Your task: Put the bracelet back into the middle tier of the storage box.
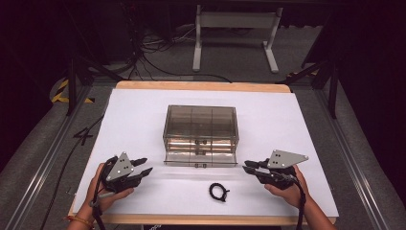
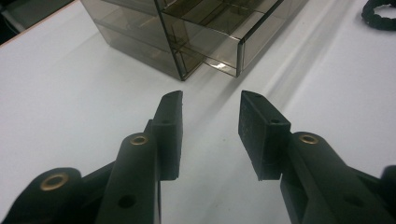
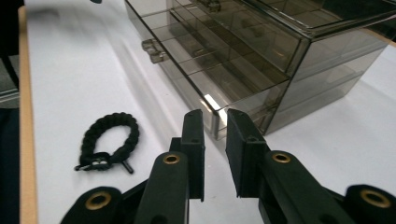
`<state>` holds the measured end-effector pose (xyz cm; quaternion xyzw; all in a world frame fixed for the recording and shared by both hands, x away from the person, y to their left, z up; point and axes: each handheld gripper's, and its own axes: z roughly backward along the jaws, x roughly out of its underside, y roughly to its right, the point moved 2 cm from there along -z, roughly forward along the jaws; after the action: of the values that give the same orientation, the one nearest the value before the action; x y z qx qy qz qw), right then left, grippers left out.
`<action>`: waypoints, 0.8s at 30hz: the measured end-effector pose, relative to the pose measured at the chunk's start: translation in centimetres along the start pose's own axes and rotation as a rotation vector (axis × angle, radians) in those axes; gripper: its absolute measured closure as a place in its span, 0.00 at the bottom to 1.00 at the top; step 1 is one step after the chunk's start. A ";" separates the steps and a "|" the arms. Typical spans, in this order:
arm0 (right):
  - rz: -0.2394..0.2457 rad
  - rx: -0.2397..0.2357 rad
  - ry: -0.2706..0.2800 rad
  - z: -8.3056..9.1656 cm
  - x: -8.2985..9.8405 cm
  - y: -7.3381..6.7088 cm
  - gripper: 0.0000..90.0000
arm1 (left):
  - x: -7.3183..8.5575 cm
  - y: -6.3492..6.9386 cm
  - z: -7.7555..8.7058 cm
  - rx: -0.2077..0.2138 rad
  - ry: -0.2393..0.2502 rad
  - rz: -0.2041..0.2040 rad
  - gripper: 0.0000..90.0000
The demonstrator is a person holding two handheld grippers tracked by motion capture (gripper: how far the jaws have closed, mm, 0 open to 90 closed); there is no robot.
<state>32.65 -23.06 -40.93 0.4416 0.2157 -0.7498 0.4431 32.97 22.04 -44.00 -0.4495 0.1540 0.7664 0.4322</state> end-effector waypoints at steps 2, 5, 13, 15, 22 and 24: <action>0.002 -0.006 0.010 0.1 0.1 -0.4 0.85 | 0.2 0.0 0.2 -0.008 0.016 0.009 0.62; 0.002 -0.026 0.020 -0.1 0.4 -1.1 0.83 | 0.6 -0.2 0.4 -0.010 0.050 0.038 0.56; 0.015 -0.093 0.005 -1.5 1.1 -3.3 0.79 | 2.3 0.1 0.0 -0.005 0.087 0.086 0.43; 0.027 -0.116 -0.002 -2.0 1.0 -3.9 0.78 | 2.6 0.1 -0.2 -0.002 0.082 0.094 0.39; 0.058 -0.164 -0.021 -3.2 1.1 -5.3 0.78 | 3.0 0.1 -0.4 -0.016 0.080 0.105 0.29; 0.062 -0.180 -0.030 -3.8 1.2 -5.9 0.78 | 3.0 0.1 -0.5 -0.023 0.079 0.110 0.25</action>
<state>29.17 -17.88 -44.31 0.3951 0.2619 -0.7198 0.5071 32.49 23.27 -46.74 -0.4751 0.1864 0.7724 0.3780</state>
